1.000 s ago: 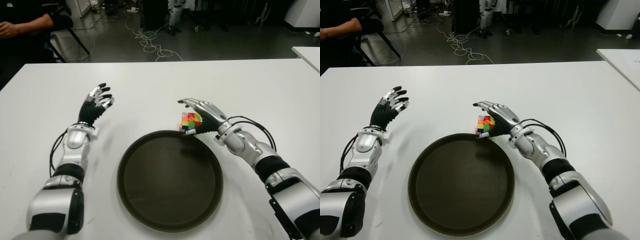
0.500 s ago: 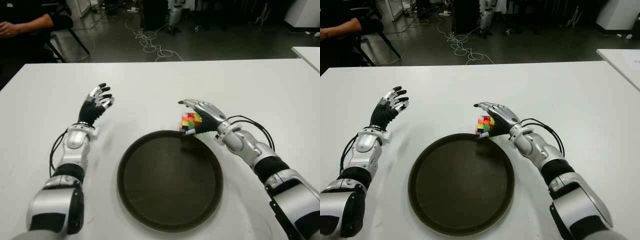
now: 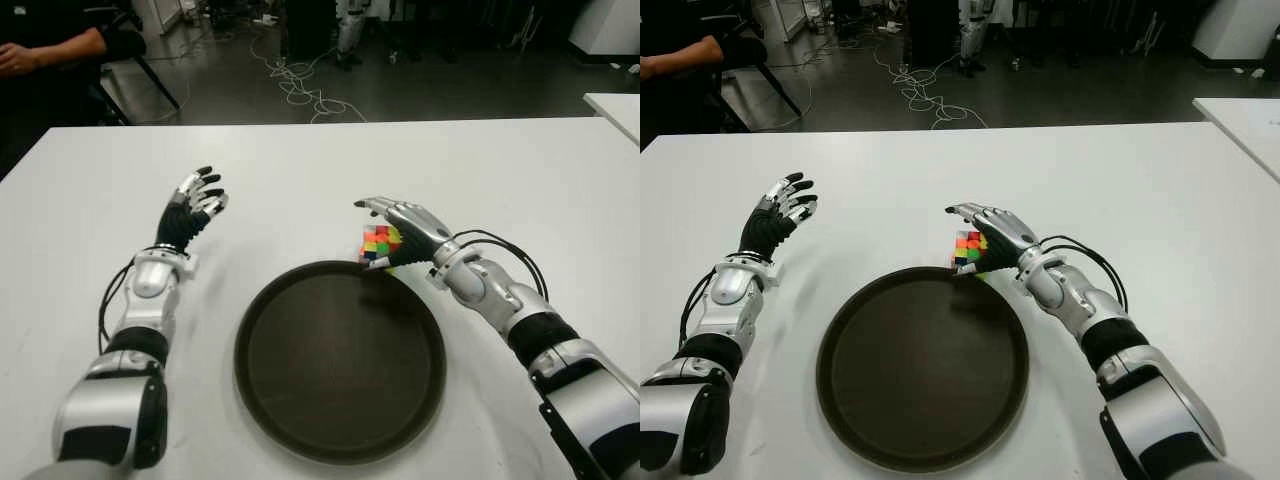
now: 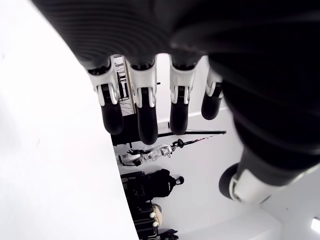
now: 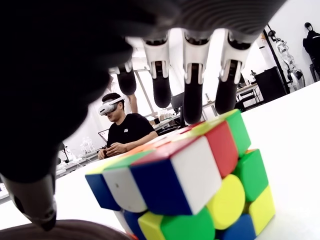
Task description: Pick up the Rubik's Cube and put it in the plate
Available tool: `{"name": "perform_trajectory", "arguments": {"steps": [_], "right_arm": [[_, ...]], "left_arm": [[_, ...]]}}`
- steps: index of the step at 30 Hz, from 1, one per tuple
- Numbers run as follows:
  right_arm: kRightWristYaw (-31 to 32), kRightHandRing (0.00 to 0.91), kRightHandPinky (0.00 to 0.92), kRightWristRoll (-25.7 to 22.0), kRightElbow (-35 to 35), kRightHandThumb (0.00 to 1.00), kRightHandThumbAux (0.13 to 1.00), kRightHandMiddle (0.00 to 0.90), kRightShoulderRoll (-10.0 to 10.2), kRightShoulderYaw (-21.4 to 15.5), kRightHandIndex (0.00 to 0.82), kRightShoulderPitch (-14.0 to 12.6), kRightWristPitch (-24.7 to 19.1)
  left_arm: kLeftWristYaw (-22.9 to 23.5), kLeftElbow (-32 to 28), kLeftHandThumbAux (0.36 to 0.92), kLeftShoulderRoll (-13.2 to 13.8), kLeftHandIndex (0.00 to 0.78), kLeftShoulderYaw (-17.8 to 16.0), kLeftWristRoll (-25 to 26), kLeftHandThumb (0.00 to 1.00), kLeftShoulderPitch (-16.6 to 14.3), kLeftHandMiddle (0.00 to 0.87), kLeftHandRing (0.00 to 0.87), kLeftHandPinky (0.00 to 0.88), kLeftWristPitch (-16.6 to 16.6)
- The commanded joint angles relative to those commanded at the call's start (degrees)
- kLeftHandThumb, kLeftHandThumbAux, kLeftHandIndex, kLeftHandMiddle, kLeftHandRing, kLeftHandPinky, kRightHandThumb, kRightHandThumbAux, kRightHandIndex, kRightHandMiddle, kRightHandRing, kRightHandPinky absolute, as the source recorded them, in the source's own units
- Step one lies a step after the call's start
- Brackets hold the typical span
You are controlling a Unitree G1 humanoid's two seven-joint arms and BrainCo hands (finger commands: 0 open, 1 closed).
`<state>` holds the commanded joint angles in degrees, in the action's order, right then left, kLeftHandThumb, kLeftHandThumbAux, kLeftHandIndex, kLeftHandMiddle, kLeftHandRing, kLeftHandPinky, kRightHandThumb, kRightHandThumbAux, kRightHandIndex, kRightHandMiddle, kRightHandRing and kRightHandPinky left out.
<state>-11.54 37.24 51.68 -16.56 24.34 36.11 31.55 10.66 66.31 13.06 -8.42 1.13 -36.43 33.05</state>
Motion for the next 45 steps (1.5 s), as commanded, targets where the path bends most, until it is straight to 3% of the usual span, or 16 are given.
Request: {"name": "perform_trajectory", "arguments": {"steps": [12,24,45], "right_arm": [[0.5,0.197,0.194,0.4,-1.4,0.0,0.674,0.176,0.0,-0.1,0.146,0.1,-7.3],[2.6,0.2,0.194,0.5,-3.8,0.0,0.699,0.182,-0.7,0.2,0.145,-0.1,-12.2],[5.4,0.195,0.199,0.3,-6.9,0.0,0.685,0.169,-2.6,0.3,0.141,-0.7,-12.9]], "left_arm": [[0.7,-0.5,0.658,0.0,0.103,-0.2,0.3,0.224,0.1,0.158,0.173,0.2,-0.6],[0.1,-0.4,0.637,0.1,0.107,-0.1,0.0,0.244,0.2,0.168,0.185,0.214,-0.3],[-0.2,-1.6,0.659,0.1,0.102,0.1,-0.2,0.221,0.6,0.155,0.17,0.205,-0.7]]}}
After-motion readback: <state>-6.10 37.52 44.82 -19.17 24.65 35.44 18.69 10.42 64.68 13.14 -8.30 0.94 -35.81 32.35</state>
